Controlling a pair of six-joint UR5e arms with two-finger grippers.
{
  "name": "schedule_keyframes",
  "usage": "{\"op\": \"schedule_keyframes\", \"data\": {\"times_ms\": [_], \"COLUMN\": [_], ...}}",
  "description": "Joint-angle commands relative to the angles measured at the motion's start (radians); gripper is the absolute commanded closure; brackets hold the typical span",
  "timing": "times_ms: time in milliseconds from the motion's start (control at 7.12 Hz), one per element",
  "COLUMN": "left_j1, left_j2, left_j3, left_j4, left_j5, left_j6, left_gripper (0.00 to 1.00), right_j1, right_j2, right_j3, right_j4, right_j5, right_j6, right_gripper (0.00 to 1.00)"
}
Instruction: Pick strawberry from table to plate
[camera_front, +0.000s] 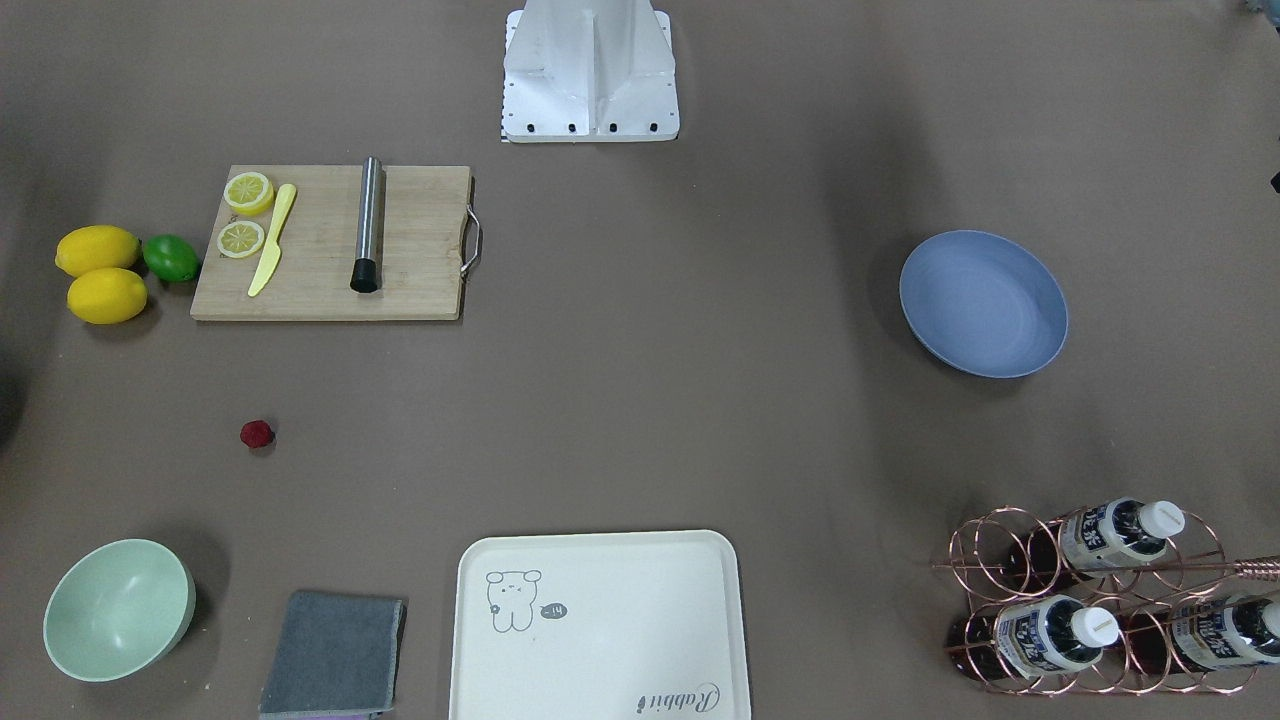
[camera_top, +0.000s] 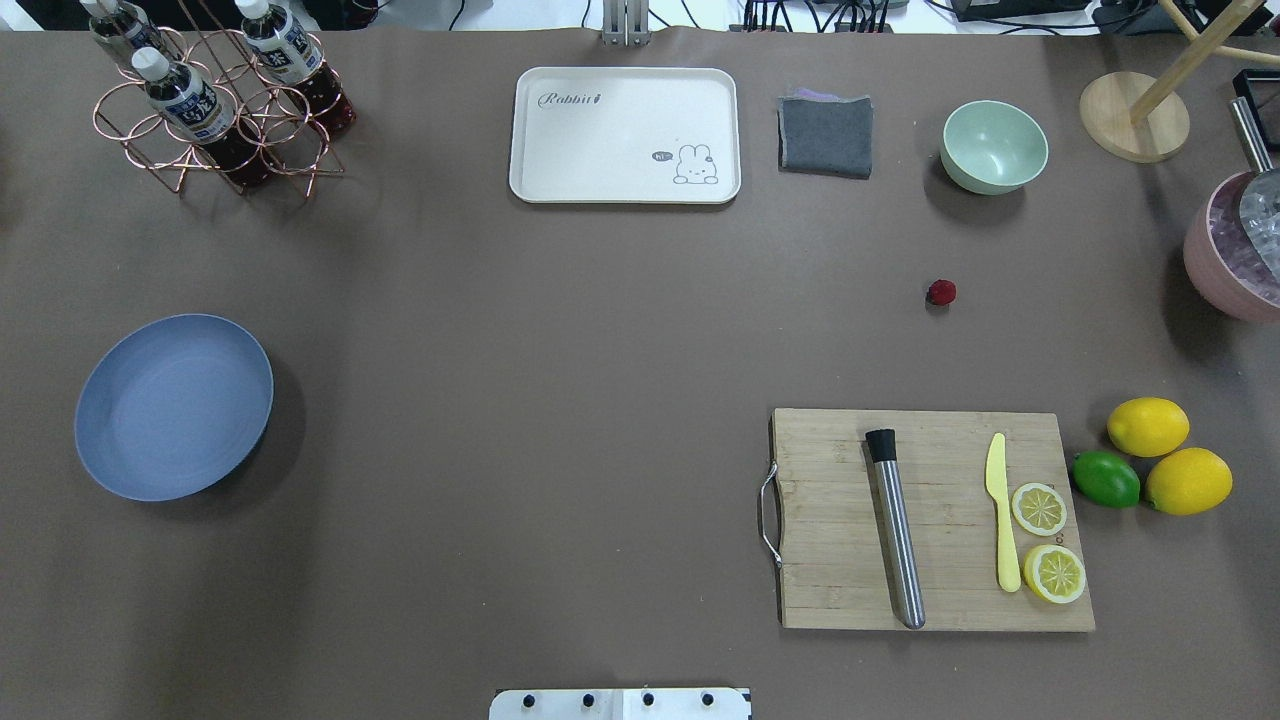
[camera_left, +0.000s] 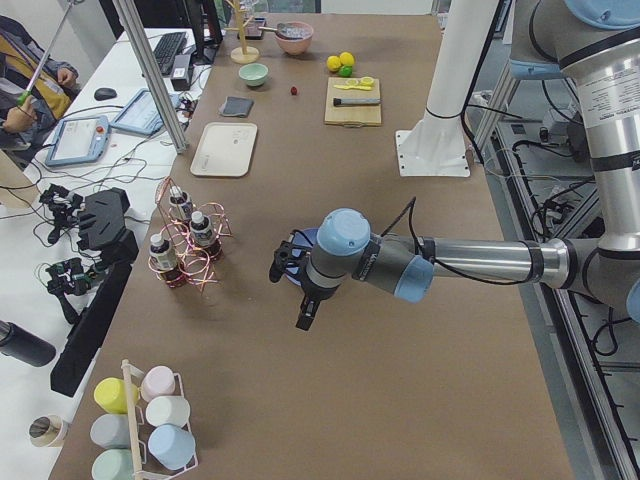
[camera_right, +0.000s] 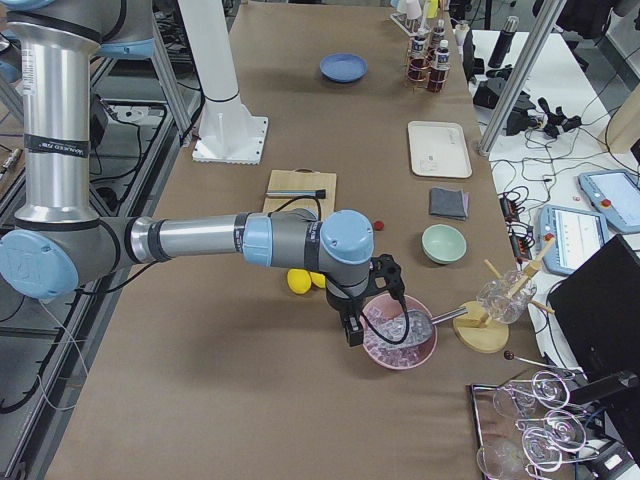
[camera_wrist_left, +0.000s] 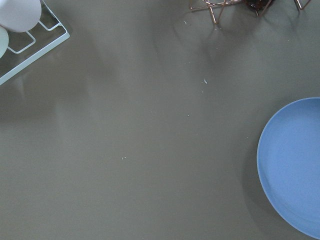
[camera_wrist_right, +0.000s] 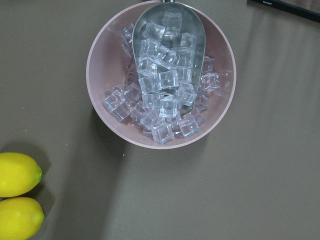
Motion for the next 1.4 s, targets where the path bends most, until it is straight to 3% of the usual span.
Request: {"op": "schedule_keyframes", "data": {"times_ms": [0, 281, 421, 561, 702, 842, 1263], "left_j1": [0.006, 0.058, 0.064, 0.066, 0.061, 0.063, 0.061], "left_j2": [-0.009, -0.024, -0.050, -0.146, -0.147, -0.159, -0.132], "left_j3": [0.005, 0.026, 0.028, 0.022, 0.031, 0.064, 0.040], "left_j4": [0.002, 0.005, 0.072, 0.256, 0.299, 0.306, 0.300], "left_j5": [0.005, 0.005, -0.003, -0.054, -0.063, -0.070, -0.089], "left_j6": [0.000, -0.008, -0.010, 0.007, 0.095, 0.136, 0.142], "left_gripper": [0.02, 0.02, 0.02, 0.02, 0.02, 0.02, 0.02], "right_j1": [0.001, 0.001, 0.001, 0.001, 0.001, 0.001, 0.001], "right_j2": [-0.014, -0.023, -0.023, -0.025, -0.022, -0.023, -0.037], "right_j3": [-0.002, 0.009, 0.001, -0.003, 0.001, 0.003, 0.009], "right_j4": [0.000, 0.000, 0.000, 0.000, 0.000, 0.000, 0.000], "right_j5": [0.000, 0.000, 0.000, -0.001, 0.000, 0.003, 0.004], "right_j6": [0.002, 0.001, 0.001, -0.001, -0.001, -0.001, -0.001], "right_gripper": [0.00, 0.00, 0.00, 0.00, 0.00, 0.00, 0.00]}}
